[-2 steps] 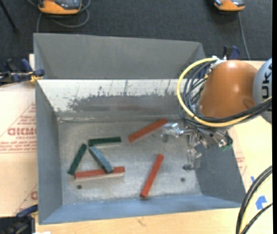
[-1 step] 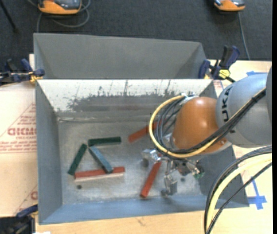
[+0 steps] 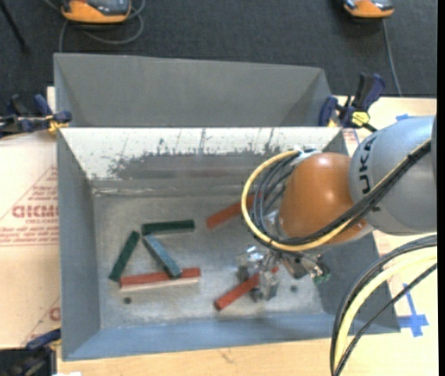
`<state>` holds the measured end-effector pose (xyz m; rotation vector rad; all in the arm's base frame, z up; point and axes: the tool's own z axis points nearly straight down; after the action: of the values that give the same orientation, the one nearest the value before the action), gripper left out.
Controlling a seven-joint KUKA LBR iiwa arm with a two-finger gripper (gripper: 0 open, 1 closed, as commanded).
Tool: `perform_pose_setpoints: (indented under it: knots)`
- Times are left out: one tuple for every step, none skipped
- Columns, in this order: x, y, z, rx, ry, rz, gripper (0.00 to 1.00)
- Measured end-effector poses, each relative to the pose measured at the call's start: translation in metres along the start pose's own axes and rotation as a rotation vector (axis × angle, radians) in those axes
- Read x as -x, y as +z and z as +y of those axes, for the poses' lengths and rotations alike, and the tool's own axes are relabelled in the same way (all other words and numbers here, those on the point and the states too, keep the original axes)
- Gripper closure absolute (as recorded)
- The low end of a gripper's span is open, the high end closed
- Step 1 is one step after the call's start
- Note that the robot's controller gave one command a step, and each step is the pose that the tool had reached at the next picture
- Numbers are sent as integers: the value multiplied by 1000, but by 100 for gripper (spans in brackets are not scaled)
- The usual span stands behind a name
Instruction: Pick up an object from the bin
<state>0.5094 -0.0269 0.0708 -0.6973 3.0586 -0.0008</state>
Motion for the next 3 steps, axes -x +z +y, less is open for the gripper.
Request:
perform_pose_setpoints:
  knots:
    - [40, -89, -47, -7, 28, -9, 100]
    - [37, -84, -44, 0, 26, 2, 0]
    - [11, 4, -55, 2, -72, 5, 0]
